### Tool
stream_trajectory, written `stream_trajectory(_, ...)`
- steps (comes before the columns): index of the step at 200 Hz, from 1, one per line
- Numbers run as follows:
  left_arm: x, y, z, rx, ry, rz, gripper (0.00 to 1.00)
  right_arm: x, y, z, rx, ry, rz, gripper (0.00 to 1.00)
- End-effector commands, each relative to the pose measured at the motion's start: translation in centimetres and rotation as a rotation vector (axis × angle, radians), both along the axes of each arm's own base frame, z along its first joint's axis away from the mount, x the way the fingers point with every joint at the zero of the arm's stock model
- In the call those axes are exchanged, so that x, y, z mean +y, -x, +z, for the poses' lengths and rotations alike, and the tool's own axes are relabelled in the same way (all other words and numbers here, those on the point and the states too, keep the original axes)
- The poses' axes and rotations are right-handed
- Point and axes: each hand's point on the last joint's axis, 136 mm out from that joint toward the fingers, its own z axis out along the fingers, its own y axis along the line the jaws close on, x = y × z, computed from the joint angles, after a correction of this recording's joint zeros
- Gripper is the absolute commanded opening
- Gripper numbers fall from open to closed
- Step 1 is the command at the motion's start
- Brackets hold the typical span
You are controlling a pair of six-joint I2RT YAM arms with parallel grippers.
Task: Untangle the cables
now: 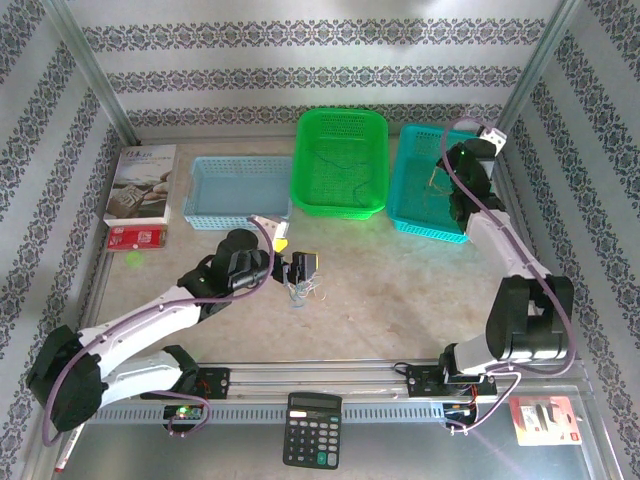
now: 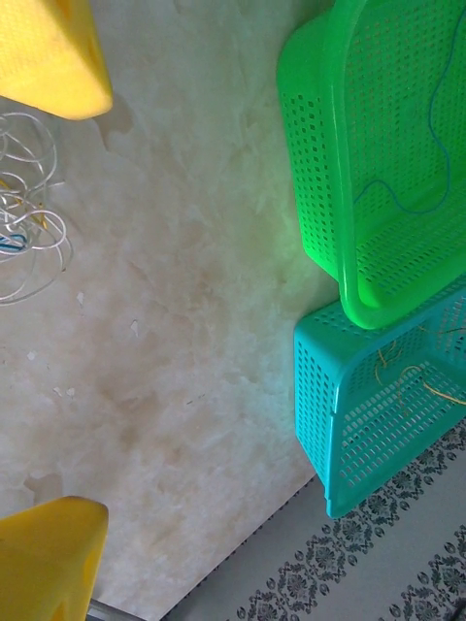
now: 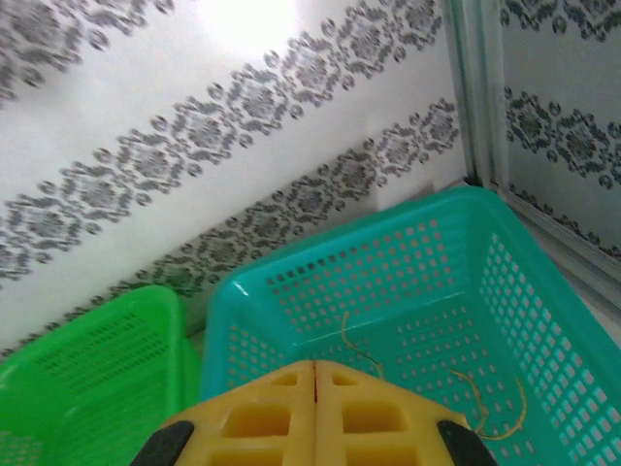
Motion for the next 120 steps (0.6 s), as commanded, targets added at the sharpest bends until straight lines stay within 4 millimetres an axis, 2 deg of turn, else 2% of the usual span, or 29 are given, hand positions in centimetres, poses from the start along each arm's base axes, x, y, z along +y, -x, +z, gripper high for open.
stream_trajectory(1,0.1,0.4,1.4,-0.007,0.023,0.01,1.0,-1.8,-1.4,0.6,-0.018,0.058,-0.068,0.0)
stream_trajectory(11,0.2,0.4,1.5,-0.008,0.028,0.014,1.0,-2.0,-2.0,0.0,0.0,0.078,-0.073,0.02)
stream_trajectory(22,0.3,0.5,1.5,-0.008,0.032,0.018,1.0,-2.1,-2.4,-0.4,0.016,0.092,-0.07,0.17)
stream_trajectory(34,0.4,0.6,1.5,-0.007,0.036,0.021,1.0,-2.1,-2.7,-0.7,0.032,0.108,-0.056,0.39)
stream_trajectory(48,0.5,0.6,1.5,-0.008,0.037,0.023,1.0,-1.6,-2.7,-0.6,0.03,0.111,-0.023,0.53)
stream_trajectory(74,0.6,0.7,1.2,-0.005,0.037,0.027,1.0,-0.2,-2.3,0.4,-0.004,0.078,0.052,0.6)
stream_trajectory(120,0.6,0.6,0.8,0.005,0.038,0.032,1.0,3.5,-0.9,2.8,-0.075,-0.037,0.198,0.62)
